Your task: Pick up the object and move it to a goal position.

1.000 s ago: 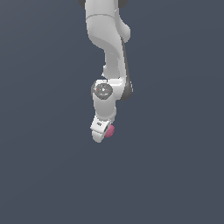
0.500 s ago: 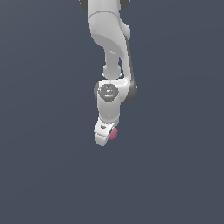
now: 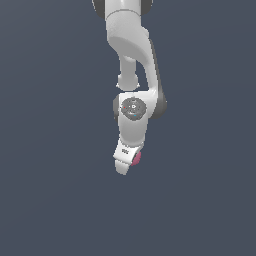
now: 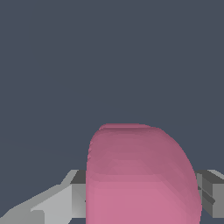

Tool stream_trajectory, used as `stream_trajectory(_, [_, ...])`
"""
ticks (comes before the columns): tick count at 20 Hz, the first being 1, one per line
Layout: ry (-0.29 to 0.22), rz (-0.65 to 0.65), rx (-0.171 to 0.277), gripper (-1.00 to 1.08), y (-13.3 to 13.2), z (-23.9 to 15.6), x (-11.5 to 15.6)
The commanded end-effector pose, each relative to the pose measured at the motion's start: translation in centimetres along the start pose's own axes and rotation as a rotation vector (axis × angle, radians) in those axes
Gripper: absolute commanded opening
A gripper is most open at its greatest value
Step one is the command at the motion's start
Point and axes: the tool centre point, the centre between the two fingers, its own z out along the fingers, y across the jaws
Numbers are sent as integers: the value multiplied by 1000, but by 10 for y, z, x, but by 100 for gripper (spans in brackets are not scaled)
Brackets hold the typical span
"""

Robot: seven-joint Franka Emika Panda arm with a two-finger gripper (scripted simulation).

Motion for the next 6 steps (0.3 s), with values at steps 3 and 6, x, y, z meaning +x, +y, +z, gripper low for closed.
stream_trajectory(3, [0,1,0,-100,5,-4,7])
stream_trajectory(6, [-1,1,0,-100,6,-4,8])
